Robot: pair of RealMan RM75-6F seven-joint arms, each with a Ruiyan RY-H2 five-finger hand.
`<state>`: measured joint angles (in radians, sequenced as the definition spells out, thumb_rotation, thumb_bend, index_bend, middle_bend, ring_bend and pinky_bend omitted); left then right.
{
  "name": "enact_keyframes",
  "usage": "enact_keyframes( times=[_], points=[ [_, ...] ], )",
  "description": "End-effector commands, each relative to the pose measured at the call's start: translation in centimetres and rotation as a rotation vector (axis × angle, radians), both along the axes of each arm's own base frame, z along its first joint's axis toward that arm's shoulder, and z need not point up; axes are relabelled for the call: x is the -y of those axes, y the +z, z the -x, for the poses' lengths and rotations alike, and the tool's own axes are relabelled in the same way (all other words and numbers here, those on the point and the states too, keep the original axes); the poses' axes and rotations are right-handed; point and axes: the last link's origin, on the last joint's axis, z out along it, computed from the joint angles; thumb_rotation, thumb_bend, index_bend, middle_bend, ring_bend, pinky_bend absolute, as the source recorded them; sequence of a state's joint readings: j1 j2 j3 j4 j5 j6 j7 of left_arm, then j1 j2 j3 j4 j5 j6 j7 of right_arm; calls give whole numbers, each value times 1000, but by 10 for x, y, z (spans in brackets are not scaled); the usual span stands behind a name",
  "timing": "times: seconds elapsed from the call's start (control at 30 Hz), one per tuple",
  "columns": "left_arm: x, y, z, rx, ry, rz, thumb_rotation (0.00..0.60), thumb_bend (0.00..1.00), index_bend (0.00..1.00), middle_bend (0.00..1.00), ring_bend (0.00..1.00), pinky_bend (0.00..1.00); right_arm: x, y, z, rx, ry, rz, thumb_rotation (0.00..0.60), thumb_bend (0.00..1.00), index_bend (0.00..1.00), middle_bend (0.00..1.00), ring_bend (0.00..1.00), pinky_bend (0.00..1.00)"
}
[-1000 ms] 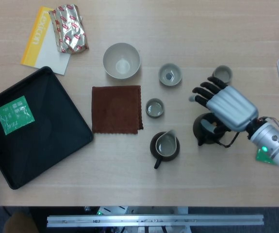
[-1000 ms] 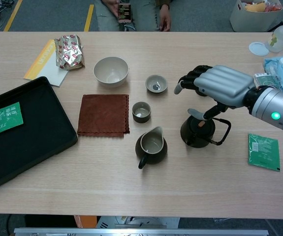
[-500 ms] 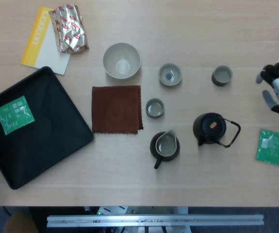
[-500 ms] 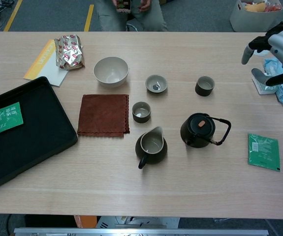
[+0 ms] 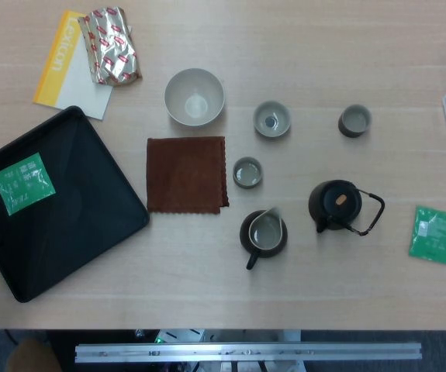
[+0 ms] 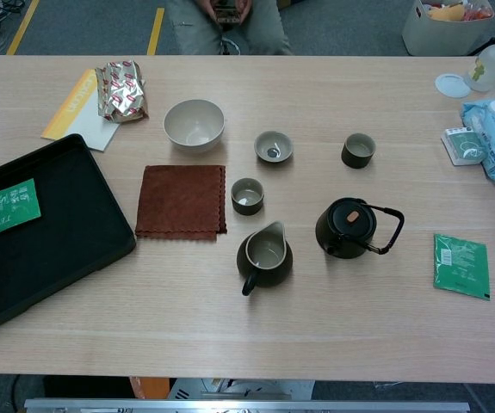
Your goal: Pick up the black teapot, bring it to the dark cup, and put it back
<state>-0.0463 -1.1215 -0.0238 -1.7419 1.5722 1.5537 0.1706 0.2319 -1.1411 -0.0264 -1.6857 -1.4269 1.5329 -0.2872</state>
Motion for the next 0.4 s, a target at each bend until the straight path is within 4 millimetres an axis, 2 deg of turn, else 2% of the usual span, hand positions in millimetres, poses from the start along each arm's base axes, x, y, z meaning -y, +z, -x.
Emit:
enact_keyframes(
  times=[0.03, 0.4],
  points=[
    [1, -2, -1, -2, -11, -11, 600, 432, 146, 241, 190, 170, 0, 1, 1, -3, -5, -1, 600, 395, 454, 426, 356, 184],
    [0, -1, -1, -14, 9, -11, 600, 432, 146, 240, 190, 170, -1, 1, 5, 2, -27, -14, 600, 395, 454, 426, 356, 184]
  ],
)
